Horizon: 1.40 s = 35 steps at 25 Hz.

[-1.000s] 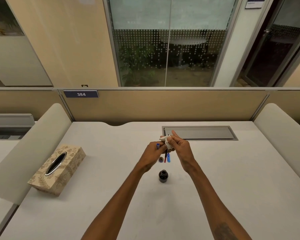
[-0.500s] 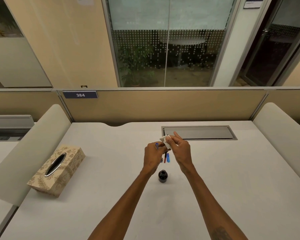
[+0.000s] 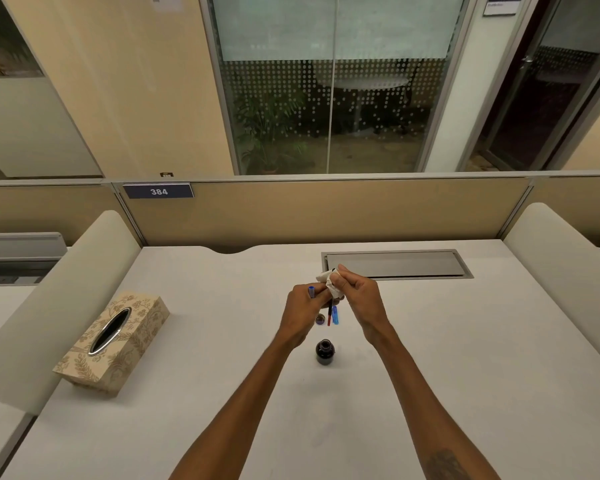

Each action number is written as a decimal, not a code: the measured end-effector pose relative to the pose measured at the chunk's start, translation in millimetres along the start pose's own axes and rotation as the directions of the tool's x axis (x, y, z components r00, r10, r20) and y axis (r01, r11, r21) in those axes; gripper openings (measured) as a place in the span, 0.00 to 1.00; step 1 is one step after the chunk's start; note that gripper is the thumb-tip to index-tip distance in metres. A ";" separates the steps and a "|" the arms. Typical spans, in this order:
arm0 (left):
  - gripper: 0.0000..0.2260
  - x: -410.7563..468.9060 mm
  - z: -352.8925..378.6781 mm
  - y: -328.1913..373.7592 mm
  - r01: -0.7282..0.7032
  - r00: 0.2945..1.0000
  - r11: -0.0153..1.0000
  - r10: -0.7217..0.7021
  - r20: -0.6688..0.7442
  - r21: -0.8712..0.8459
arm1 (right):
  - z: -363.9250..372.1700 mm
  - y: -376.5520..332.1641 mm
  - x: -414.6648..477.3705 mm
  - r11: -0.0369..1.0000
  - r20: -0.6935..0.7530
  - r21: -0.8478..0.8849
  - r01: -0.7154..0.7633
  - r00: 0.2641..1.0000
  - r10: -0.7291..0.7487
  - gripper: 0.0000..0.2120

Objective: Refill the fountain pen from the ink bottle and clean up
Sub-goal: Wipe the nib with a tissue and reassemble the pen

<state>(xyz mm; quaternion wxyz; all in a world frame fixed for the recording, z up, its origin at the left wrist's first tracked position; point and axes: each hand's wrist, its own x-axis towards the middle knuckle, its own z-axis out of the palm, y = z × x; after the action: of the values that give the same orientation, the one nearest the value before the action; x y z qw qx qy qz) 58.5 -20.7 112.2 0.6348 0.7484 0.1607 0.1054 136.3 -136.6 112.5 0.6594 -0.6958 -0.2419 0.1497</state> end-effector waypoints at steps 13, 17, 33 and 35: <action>0.12 0.5 6.1 -11.4 0.105 0.971 0.994 -0.106 -0.213 -0.014 | 8.0 4.5 2.8 0.974 -0.363 0.211 -0.081 0.919 0.155 0.05; 0.11 -1.4 2.8 -13.1 0.075 0.971 0.991 -0.097 -0.221 -0.108 | -5.2 3.5 2.5 0.951 -0.354 0.258 -0.173 0.898 0.259 0.10; 0.11 -2.8 6.6 -1.0 0.011 0.978 0.997 0.005 -0.209 0.074 | -7.8 15.6 4.2 0.981 -0.332 -0.041 -0.189 0.929 0.165 0.09; 0.12 -3.5 6.8 0.4 0.016 0.978 0.996 0.003 -0.209 0.090 | -7.0 12.9 4.2 0.986 -0.286 -0.033 -0.163 0.947 0.147 0.11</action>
<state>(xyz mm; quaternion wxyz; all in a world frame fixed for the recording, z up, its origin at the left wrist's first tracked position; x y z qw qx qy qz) 57.7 -28.3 111.6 0.5799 0.7609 0.2336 0.1739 145.3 -140.5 100.7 0.6536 -0.7452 -0.0940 0.0932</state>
